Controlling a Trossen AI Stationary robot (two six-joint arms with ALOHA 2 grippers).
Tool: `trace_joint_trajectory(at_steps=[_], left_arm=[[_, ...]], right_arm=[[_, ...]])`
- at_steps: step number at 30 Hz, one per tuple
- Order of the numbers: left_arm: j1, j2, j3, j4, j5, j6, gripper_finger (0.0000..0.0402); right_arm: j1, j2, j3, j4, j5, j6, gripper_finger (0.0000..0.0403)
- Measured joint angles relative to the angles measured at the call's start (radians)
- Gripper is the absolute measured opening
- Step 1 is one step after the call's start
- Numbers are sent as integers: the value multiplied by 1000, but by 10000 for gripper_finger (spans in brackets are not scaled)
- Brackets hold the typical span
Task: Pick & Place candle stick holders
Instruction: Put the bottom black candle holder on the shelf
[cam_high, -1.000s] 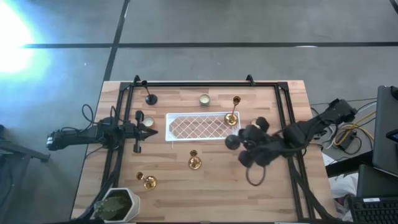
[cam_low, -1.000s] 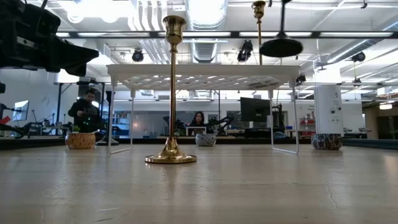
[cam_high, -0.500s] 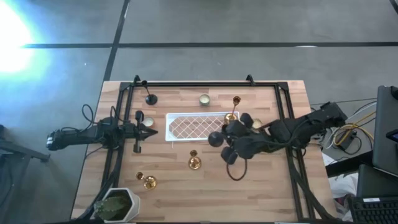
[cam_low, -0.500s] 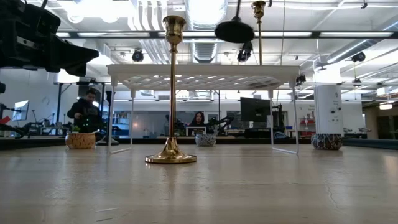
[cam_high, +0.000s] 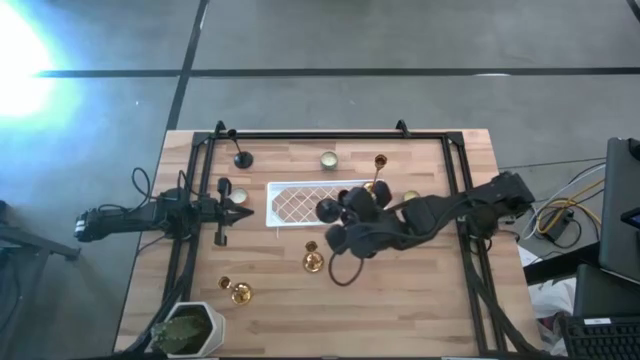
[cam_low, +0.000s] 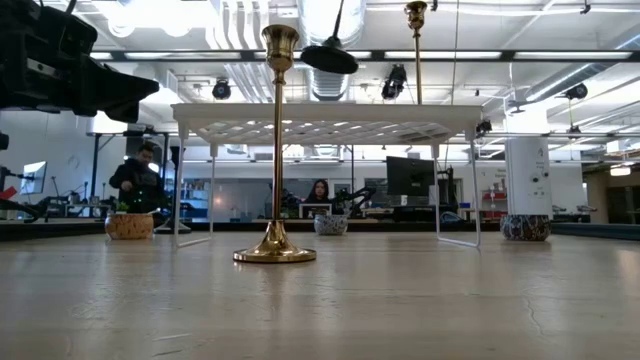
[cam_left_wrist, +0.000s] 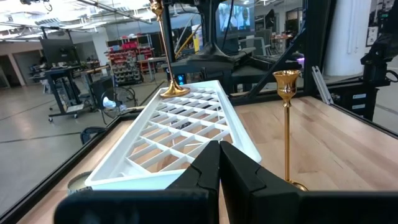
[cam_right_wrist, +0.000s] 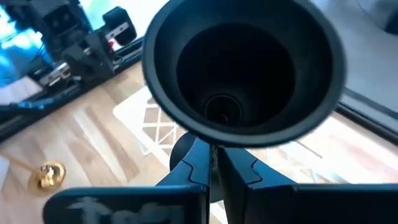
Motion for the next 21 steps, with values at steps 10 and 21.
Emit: trace_joint_trajectory(at_steps=[10,21], left_arm=[[0,0,0,0,0,0,14],[0,0,0,0,0,0,14]], right_arm=[[0,68,71,-192,44,308,8],[-21,176,166,-282,77,428,8]])
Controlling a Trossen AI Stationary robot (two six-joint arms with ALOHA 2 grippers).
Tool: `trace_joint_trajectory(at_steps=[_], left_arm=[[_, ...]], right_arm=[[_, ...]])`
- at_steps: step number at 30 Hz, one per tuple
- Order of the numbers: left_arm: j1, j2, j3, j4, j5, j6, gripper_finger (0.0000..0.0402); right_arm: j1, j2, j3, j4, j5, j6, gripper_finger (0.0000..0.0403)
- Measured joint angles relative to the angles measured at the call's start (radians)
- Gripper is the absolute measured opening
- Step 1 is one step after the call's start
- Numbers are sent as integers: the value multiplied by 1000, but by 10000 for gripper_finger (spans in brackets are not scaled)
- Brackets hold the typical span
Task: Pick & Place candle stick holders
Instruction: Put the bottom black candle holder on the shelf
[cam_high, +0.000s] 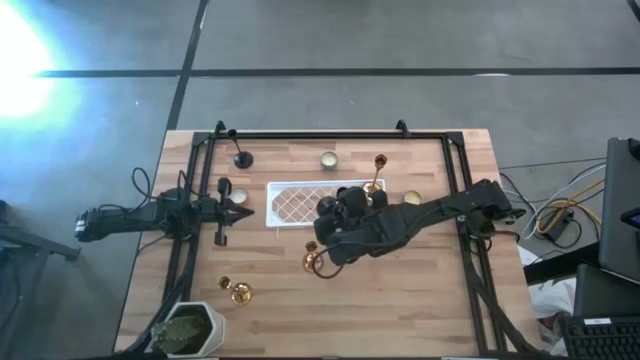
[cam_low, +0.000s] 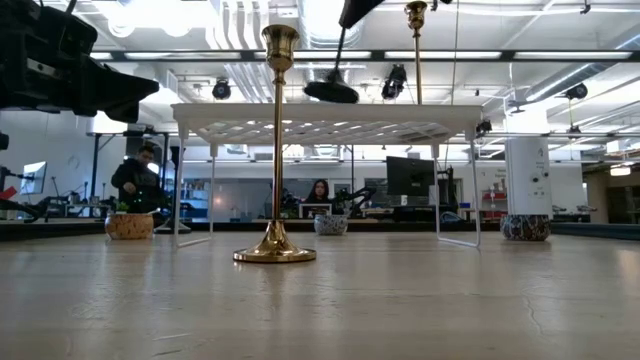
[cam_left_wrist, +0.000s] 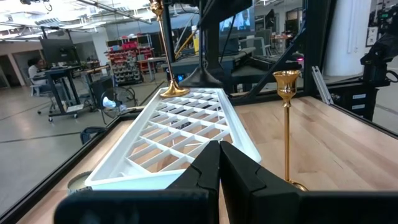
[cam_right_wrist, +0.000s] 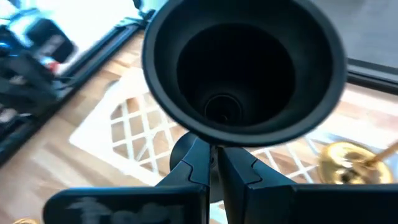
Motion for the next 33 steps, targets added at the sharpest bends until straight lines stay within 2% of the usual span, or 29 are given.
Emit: trace_joint_trajectory(at_steps=[4,7,15,20,33], left_arm=[[0,0,0,1,0,0,14],[0,0,0,1,0,0,14],[0,0,0,1,0,0,14],[0,0,0,2,0,0,14],[0,0,0,1,0,0,14]], right_arm=[[-2,33,69,-180,-2,130,8],[-2,53,115,-245,-2,169,8],[-27,92,195,-302,0,189,8],[-52,95,178,-302,-51,220,8],[-115,94,176,-302,-82,220,8]])
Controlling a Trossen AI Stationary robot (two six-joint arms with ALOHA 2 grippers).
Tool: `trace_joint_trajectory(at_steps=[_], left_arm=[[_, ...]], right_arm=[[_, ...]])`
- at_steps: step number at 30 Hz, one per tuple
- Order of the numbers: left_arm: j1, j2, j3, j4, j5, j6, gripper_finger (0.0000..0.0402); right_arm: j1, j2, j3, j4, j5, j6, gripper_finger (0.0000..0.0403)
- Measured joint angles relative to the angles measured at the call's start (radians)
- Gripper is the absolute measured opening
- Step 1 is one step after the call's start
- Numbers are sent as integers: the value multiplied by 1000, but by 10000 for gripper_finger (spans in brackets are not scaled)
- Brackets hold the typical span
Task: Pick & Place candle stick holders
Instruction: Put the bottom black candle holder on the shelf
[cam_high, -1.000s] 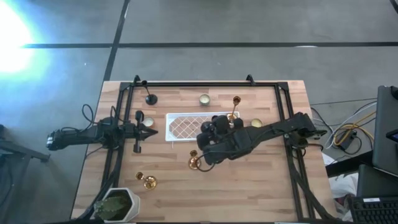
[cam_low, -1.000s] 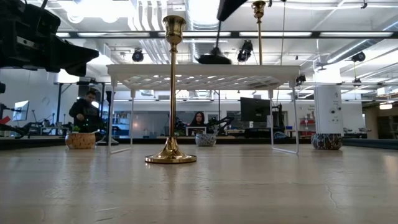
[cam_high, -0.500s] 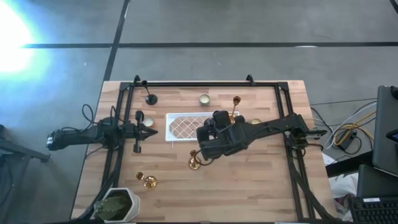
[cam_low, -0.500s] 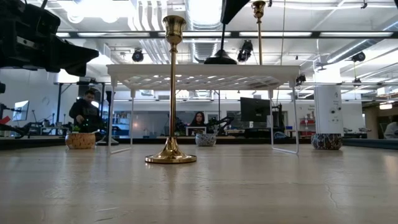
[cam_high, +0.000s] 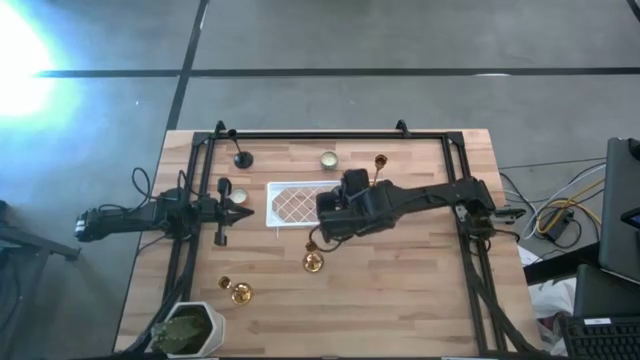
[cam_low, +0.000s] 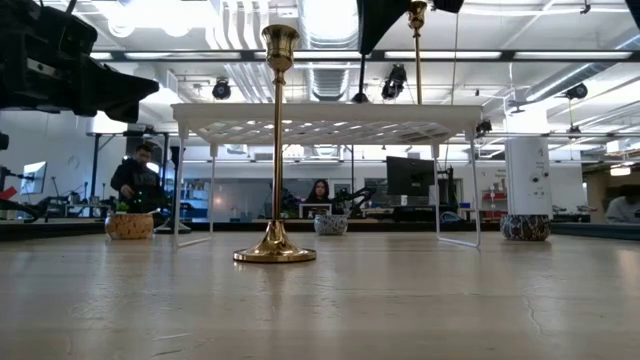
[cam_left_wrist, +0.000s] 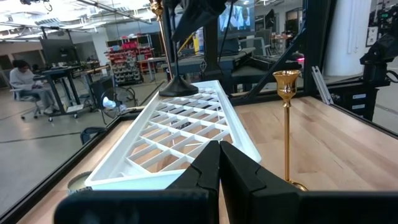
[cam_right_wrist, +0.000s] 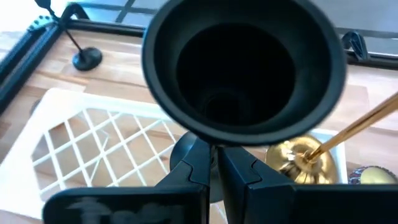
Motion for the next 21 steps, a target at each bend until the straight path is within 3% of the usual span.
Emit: trace_joint_trajectory(at_steps=[21], left_arm=[[0,0,0,0,0,0,14]], right_arm=[[-50,0,-5,-31,-35,-28,8]])
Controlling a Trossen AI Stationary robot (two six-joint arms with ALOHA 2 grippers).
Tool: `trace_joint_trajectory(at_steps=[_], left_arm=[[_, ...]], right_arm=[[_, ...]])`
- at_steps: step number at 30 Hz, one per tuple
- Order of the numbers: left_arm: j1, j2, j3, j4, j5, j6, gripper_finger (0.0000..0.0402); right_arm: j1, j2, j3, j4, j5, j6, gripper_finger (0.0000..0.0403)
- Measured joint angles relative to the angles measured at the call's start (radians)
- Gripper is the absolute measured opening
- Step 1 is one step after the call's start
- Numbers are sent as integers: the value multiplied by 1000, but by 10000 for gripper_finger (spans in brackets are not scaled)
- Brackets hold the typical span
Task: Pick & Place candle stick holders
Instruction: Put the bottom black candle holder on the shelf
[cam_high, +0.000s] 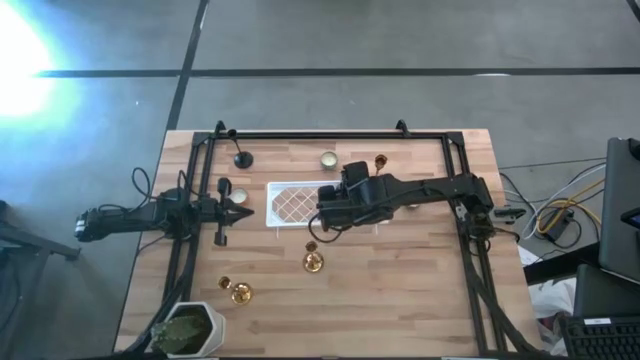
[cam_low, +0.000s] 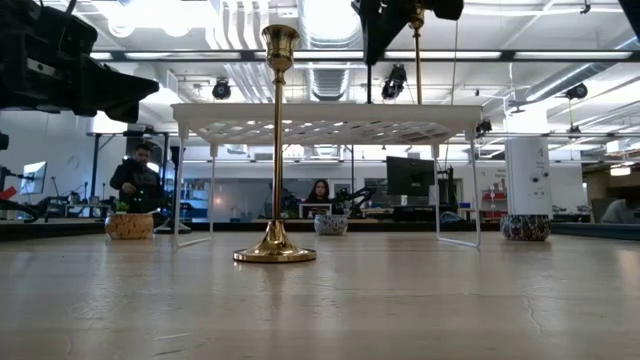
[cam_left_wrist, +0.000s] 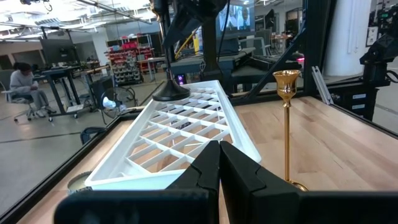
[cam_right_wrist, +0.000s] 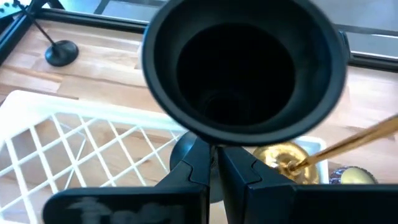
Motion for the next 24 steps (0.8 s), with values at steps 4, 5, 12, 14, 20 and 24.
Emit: trace_joint_trajectory(at_steps=[4,5,12,14,20,24], left_arm=[[0,0,0,0,0,0,14],[0,0,0,0,0,0,14],[0,0,0,0,0,0,14],[0,0,0,0,0,0,14],[0,0,0,0,0,0,14],[0,0,0,0,0,0,14]], right_arm=[[-5,0,0,0,-3,-10,8],[-7,0,0,0,-3,-12,8],[-23,0,-2,1,-17,-21,8],[-26,-1,-4,5,-18,-25,8],[-27,-2,-25,14,-16,-28,8],[-28,-2,-38,40,-11,-43,8]])
